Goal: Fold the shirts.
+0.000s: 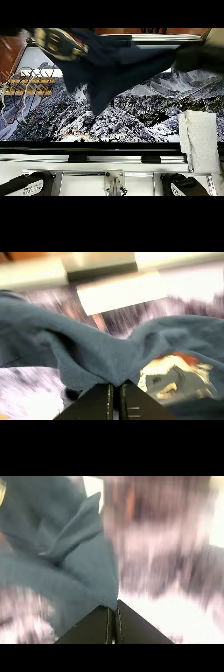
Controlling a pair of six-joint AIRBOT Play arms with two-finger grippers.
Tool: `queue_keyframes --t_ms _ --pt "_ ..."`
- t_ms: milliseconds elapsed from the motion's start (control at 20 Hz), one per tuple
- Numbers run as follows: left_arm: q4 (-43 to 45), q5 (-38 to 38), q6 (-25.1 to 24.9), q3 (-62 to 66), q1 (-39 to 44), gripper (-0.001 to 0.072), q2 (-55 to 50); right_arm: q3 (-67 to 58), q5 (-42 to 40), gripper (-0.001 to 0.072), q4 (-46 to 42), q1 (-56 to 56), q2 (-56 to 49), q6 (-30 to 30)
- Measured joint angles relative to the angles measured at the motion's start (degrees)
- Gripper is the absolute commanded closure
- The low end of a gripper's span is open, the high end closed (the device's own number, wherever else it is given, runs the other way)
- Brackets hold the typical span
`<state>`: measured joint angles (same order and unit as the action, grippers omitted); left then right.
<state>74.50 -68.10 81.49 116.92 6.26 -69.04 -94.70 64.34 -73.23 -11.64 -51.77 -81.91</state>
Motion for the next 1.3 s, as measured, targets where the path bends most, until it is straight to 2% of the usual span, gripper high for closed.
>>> queue_keyframes --t_ms 150,350,550,800,900,1000,1200,1300 --pt "4.33 -3.89 2.29 -0.61 -0.39 0.0674 9.68 -3.26 -2.58 0.0640 -0.20 0.00 5.33 -1.77" --pt "8.11 -8.22 3.89 -1.03 -0.57 0.0674 16.44 -4.72 -4.13 0.0639 -2.29 0.00 9.22 -4.09" --pt "10.82 -11.85 4.48 -2.47 -0.61 0.0674 17.03 -5.14 -2.73 0.0640 -7.67 0.00 9.05 -6.56" --pt "12.48 -14.40 4.68 -15.32 -0.59 0.0674 12.28 -0.72 7.54 0.0639 -16.09 0.00 1.97 -8.61" --pt "12.41 -11.58 4.68 -22.27 -0.59 0.0673 8.68 4.20 7.19 0.0639 -18.91 0.00 -2.19 -9.75" --pt "10.67 -6.40 4.68 -27.52 -0.57 0.0673 3.74 8.46 2.49 0.0639 -21.51 0.00 -7.39 -12.52" --pt "2.21 5.14 4.70 -31.93 -0.57 0.0672 -8.61 12.07 -13.11 0.0638 -22.60 0.07 -19.12 -24.09" --pt "-2.38 9.27 4.72 -32.68 -0.55 0.0663 -14.32 12.76 -17.79 0.0638 -20.61 0.00 -24.52 -28.37"
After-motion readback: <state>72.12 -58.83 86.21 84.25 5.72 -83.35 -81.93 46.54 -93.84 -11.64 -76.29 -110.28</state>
